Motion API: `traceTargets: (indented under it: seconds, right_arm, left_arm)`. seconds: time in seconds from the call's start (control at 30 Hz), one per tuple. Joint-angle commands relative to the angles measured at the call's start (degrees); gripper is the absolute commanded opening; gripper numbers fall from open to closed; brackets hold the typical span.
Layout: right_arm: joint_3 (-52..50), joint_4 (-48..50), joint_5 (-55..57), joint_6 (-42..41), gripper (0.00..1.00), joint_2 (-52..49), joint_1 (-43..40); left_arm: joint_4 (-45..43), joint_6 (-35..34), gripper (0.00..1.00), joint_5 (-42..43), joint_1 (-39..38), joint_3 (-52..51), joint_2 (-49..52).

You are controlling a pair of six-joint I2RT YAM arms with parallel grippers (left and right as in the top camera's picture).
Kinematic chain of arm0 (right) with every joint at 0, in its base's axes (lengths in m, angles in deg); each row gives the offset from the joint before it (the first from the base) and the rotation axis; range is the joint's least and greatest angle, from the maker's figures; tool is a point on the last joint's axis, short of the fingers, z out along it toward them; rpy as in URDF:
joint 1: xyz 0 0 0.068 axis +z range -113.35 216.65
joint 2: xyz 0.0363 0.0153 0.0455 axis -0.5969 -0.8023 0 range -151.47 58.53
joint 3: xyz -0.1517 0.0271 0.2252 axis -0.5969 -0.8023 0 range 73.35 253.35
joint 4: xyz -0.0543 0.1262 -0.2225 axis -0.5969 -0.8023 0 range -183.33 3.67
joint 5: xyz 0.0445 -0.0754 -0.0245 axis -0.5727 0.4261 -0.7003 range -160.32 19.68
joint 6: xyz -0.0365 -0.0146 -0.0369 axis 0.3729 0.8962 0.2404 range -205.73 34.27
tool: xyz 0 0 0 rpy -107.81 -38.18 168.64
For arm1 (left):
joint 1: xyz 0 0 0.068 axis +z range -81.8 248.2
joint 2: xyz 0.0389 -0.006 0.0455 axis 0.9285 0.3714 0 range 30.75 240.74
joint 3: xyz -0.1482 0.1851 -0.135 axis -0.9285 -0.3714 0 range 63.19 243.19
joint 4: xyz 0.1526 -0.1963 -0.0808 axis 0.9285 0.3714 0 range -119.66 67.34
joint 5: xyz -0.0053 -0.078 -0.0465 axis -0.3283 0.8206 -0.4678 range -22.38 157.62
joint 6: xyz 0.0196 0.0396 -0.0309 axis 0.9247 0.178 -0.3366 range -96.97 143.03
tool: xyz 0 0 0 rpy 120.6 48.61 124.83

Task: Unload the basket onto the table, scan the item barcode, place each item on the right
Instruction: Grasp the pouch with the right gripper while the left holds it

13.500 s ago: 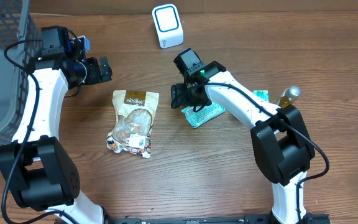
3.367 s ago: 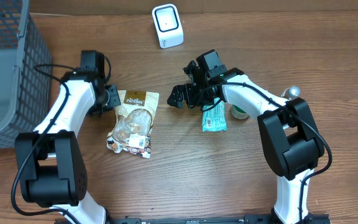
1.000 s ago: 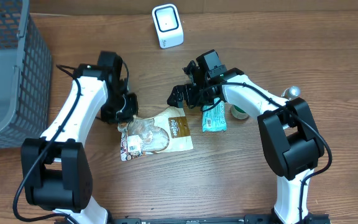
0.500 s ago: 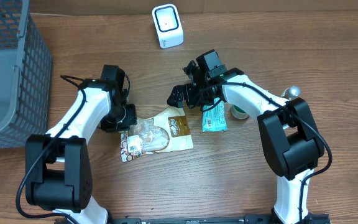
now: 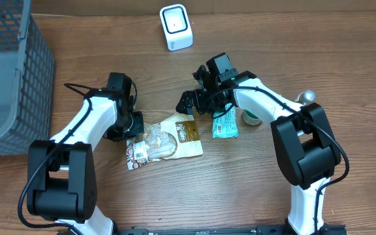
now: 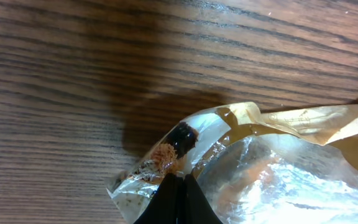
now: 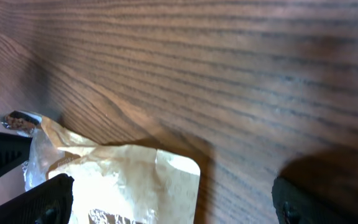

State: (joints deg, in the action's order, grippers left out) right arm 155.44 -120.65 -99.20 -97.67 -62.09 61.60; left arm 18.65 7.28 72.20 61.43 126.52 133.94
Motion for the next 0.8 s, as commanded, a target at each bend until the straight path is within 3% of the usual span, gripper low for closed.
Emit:
traceTargets:
  seconds: [0.0,0.33,0.77]
  right_arm:
    - [-0.7,-2.4,0.5,0.0,1.00,-0.1,0.2]
    - [-5.3,-4.1,-0.6,-1.9,0.99,-0.1,3.4]
    - [-12.5,3.0,-11.9,-6.1,0.86,-0.1,5.1]
  left_arm:
    - [-0.3,-1.0,0.04,-0.5,-0.3,-0.6,0.3]
    - [-0.3,-1.0,0.06,-0.5,-0.3,-0.6,0.3]
    - [-0.4,-1.0,0.08,-0.5,-0.3,-0.6,0.3]
